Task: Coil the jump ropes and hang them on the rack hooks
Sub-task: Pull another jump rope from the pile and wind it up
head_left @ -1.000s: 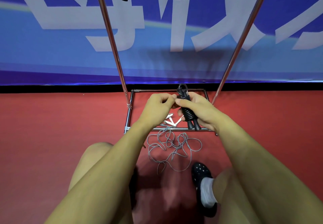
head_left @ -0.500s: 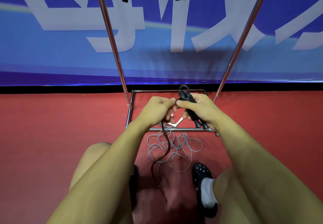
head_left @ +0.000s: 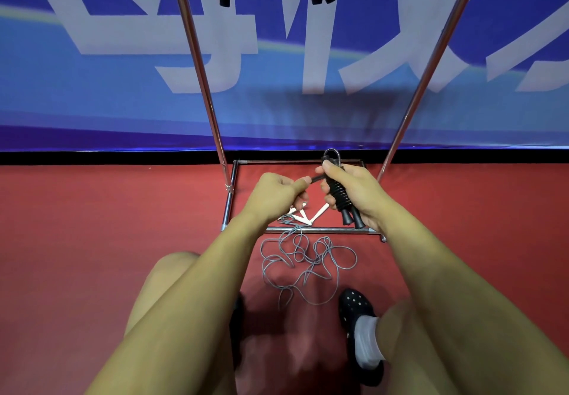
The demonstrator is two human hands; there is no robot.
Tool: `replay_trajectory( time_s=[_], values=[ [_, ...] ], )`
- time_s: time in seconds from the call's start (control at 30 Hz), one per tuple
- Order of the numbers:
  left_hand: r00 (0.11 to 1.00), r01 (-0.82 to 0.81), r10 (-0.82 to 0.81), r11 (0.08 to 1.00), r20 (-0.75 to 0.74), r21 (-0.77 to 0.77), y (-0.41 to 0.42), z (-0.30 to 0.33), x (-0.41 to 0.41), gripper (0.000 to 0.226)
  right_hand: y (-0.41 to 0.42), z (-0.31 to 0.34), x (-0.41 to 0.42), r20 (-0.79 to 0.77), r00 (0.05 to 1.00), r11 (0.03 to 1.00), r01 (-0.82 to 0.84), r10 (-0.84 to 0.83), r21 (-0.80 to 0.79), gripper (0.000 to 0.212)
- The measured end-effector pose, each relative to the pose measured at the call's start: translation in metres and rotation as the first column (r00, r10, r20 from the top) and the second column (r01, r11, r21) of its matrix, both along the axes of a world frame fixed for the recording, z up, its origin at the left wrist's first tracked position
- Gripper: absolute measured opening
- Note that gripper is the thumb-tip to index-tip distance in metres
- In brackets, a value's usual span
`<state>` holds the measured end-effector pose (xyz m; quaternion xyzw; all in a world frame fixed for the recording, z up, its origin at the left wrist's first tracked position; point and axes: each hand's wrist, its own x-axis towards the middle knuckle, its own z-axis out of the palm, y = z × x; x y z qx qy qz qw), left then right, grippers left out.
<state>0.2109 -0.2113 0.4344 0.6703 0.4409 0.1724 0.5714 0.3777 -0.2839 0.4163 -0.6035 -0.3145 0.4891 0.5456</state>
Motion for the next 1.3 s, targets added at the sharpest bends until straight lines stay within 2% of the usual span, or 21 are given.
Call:
replay_trajectory(
  time_s=[0.1, 0.17, 0.27, 0.33, 0.47, 0.53, 0.67, 0.77, 0.8, 0.9, 0.97, 1.03, 1.13, 1.23, 1.3],
  values=[
    [0.998, -0.028, 0.026, 0.999, 0.054, 0.041, 0.001, -0.003, 0.001, 0.033, 0.001, -0.003, 0.001, 0.081, 0.996, 0.999, 0.047, -0.045, -0.024, 0.038],
    [0.999, -0.025, 0.022, 0.998, 0.049, 0.065, 0.0, -0.004, 0.002, 0.027, 0.001, -0.005, 0.003, 0.123, 0.99, 0.997, 0.068, -0.062, -0.044, 0.033],
    [0.999, -0.004, 0.001, 0.996, 0.04, 0.092, -0.003, -0.004, 0.004, 0.026, 0.0, -0.006, 0.005, 0.135, 0.988, 0.995, 0.079, -0.071, -0.057, 0.03],
    [0.999, 0.013, -0.016, 0.995, 0.028, 0.095, -0.004, -0.003, 0.005, 0.029, 0.001, -0.004, 0.004, 0.091, 0.993, 0.996, 0.085, -0.081, -0.041, 0.03],
    [1.0, 0.007, -0.007, 0.995, -0.008, 0.101, -0.003, -0.003, 0.005, 0.031, 0.002, 0.003, 0.003, -0.165, 0.985, 0.997, 0.042, -0.051, -0.057, 0.048],
    [1.0, -0.001, 0.003, 0.994, -0.02, 0.113, -0.002, -0.004, 0.004, 0.031, 0.001, 0.006, 0.002, -0.22, 0.975, 0.998, 0.009, -0.024, -0.069, 0.046],
    [0.999, -0.017, 0.022, 0.992, -0.037, 0.124, -0.001, -0.004, 0.004, 0.035, -0.002, 0.003, 0.0, -0.162, 0.987, 0.999, -0.028, 0.022, -0.03, 0.019],
    [1.0, -0.022, 0.023, 0.996, -0.013, 0.092, -0.002, -0.002, 0.003, 0.042, -0.003, -0.001, 0.0, -0.053, 0.996, 0.997, -0.073, 0.072, -0.015, 0.011],
    [1.0, -0.013, 0.013, 0.997, -0.002, 0.076, -0.002, -0.001, 0.003, 0.044, -0.004, -0.001, -0.001, -0.015, 0.998, 0.998, -0.064, 0.063, -0.022, 0.012],
    [0.999, 0.037, -0.038, 0.998, 0.02, 0.059, -0.005, 0.001, 0.003, 0.048, -0.006, 0.002, -0.003, 0.06, 0.998, 0.999, -0.015, 0.018, -0.049, 0.033],
    [0.997, 0.07, -0.072, 0.996, 0.037, 0.062, -0.008, 0.003, 0.003, 0.05, -0.006, 0.003, -0.004, 0.091, 0.996, 0.998, 0.01, -0.005, -0.058, 0.037],
    [0.993, 0.091, -0.096, 0.993, 0.065, 0.072, -0.012, 0.006, 0.004, 0.052, -0.005, 0.002, -0.006, 0.103, 0.995, 0.998, 0.006, 0.001, -0.065, 0.032],
    [0.99, 0.108, -0.116, 0.99, 0.086, 0.096, -0.014, 0.006, 0.005, 0.06, -0.007, 0.007, -0.015, 0.047, 0.992, 0.993, -0.115, 0.116, -0.027, 0.014],
    [0.988, 0.124, -0.132, 0.986, 0.074, 0.11, -0.013, 0.004, 0.005, 0.064, -0.009, 0.012, -0.019, 0.107, 0.973, 0.978, -0.209, 0.206, 0.012, 0.015],
    [0.988, 0.128, -0.137, 0.984, 0.065, 0.121, -0.012, 0.004, 0.005, 0.063, -0.008, 0.01, -0.018, 0.114, 0.961, 0.967, -0.255, 0.252, 0.018, 0.009]
  ],
)
